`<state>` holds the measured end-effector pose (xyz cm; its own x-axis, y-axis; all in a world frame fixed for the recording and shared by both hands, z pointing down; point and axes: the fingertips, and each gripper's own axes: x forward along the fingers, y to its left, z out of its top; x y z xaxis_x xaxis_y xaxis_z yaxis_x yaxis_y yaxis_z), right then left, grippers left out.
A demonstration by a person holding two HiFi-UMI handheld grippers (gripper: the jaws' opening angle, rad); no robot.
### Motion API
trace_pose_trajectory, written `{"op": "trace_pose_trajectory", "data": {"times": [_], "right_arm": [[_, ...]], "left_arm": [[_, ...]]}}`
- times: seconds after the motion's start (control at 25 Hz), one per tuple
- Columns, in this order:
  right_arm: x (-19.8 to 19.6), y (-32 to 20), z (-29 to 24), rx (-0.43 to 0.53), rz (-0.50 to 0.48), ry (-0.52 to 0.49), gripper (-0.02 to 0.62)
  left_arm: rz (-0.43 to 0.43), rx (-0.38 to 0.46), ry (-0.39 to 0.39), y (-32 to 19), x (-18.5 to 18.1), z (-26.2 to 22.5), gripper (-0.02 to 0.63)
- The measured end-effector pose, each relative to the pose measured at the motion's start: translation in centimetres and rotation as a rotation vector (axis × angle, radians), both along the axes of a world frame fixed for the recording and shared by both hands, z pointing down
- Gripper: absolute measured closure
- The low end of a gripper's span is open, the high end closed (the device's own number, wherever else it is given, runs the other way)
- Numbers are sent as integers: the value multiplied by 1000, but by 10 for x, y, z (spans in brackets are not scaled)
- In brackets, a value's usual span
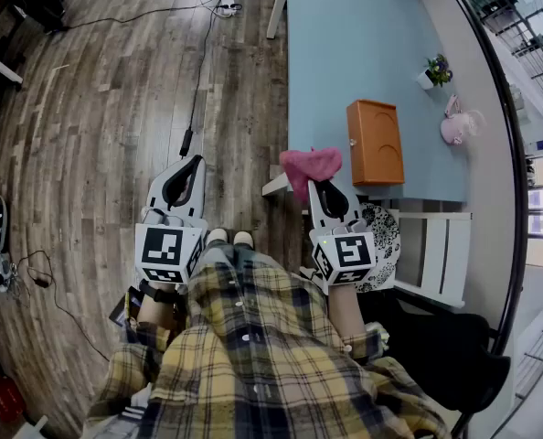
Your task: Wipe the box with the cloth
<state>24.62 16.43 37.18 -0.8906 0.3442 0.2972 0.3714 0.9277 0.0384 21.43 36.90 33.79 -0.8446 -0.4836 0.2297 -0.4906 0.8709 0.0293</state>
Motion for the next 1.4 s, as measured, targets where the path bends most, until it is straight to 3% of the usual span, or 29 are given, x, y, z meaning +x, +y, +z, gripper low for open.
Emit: {"op": "trace_pose_trajectory", "data": {"times": [0.44, 0.84, 1.4], "right_arm": [[1, -19, -2, -38, 27, -3, 549], [-15, -14, 0, -72, 22, -2, 549], [-176, 32, -2, -60, 133, 0, 549]], "left_arm": [[-58, -1, 2, 6, 4, 4, 613], [-46, 4, 27, 5, -14, 12, 547], [89, 19, 36, 41, -199, 9, 494]]}}
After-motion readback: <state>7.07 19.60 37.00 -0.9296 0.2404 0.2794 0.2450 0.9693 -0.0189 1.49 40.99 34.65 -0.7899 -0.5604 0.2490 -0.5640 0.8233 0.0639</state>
